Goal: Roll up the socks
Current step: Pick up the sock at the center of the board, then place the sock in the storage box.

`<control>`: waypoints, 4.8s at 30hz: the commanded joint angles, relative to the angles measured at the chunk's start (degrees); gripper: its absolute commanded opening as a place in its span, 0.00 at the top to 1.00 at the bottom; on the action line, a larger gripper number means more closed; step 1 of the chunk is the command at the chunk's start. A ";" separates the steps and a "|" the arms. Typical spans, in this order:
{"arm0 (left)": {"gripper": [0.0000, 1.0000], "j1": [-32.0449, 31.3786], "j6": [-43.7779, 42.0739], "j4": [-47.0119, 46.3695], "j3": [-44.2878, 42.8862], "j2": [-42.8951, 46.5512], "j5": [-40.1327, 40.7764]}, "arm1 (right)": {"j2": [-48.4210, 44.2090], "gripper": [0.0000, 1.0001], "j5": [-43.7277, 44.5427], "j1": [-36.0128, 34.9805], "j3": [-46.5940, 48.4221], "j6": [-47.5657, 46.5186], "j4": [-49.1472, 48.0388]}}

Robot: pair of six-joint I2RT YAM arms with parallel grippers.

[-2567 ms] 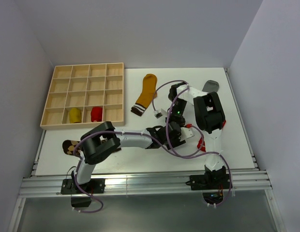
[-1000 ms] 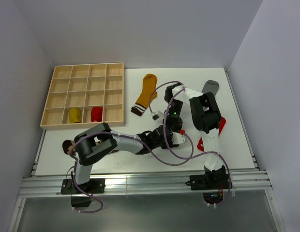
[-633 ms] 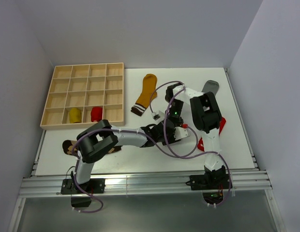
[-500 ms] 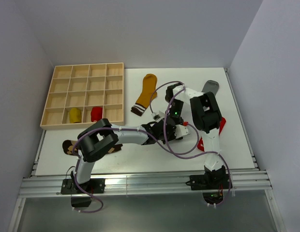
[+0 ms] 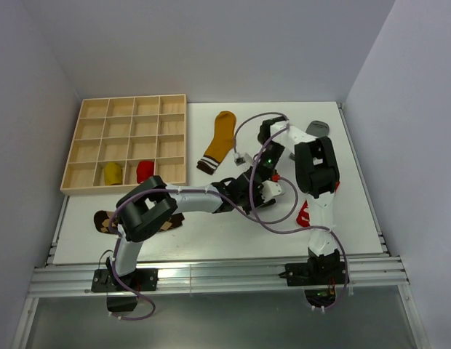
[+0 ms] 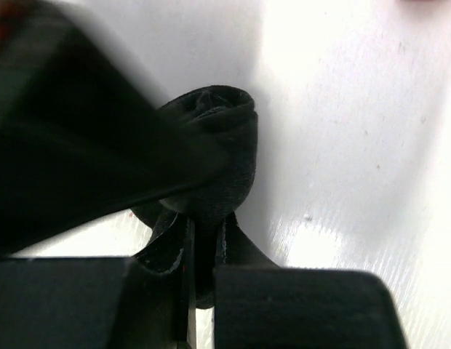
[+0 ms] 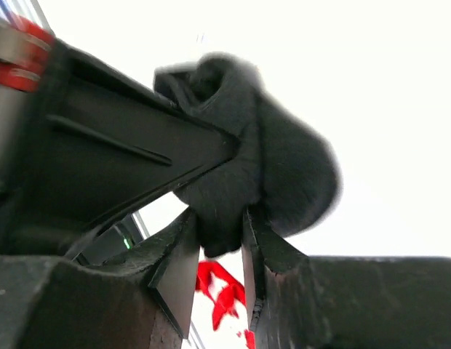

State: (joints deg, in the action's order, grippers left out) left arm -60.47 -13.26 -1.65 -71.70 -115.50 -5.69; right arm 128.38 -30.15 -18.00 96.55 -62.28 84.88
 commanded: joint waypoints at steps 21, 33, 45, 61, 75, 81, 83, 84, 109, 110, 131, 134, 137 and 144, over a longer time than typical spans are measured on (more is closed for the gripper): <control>1.00 3.51 21.16 -0.11 9.91 7.04 -3.10 | -22.47 0.66 -19.42 17.56 7.77 21.68 -12.81; 1.00 10.54 28.45 1.03 11.76 23.29 7.16 | -24.31 0.67 -19.51 21.34 8.04 22.73 -13.42; 1.00 20.03 33.11 17.02 8.69 40.69 33.44 | -24.14 0.67 -19.15 21.78 11.11 22.64 -12.55; 1.00 21.00 46.03 41.37 -0.10 27.54 65.98 | -25.28 0.68 -18.98 21.69 8.74 22.82 -13.86; 1.00 22.50 45.52 38.75 0.51 15.05 59.05 | -26.60 0.69 -17.75 21.87 4.00 20.10 -13.86; 1.00 23.02 43.76 35.49 1.30 11.62 53.95 | -26.86 0.69 -17.31 21.87 2.76 19.65 -13.87; 1.00 23.03 43.23 34.96 1.21 10.13 52.11 | -26.95 0.70 -17.31 21.95 2.50 19.39 -13.60; 1.00 23.20 43.05 34.61 1.21 9.69 51.40 | -27.04 0.70 -17.31 21.95 2.41 19.30 -13.69; 1.00 34.01 40.68 16.43 10.00 11.09 17.92 | -27.83 0.71 -16.69 22.22 0.65 18.69 -13.16; 1.00 34.45 40.68 15.72 10.44 11.00 16.52 | -27.83 0.71 -16.69 22.22 0.57 18.77 -13.16; 0.82 44.99 45.69 10.44 14.92 5.56 3.67 | -28.18 0.71 -16.52 22.13 -2.86 19.66 -14.31; 0.76 45.18 45.86 10.79 14.57 4.76 5.43 | -28.62 0.71 -16.34 22.13 -3.74 19.92 -15.01; 0.66 45.18 46.13 10.96 14.40 4.76 5.43 | -28.62 0.71 -16.26 22.13 -3.83 20.09 -15.10; 0.56 45.18 46.48 12.89 14.05 9.06 7.89 | -28.88 0.71 -15.64 22.13 -4.01 20.36 -15.36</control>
State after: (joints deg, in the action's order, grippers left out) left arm -15.62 33.17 10.11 -59.81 -102.21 -3.25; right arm 103.07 -45.91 3.79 92.53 -42.44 70.48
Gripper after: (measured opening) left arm 0.427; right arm 0.296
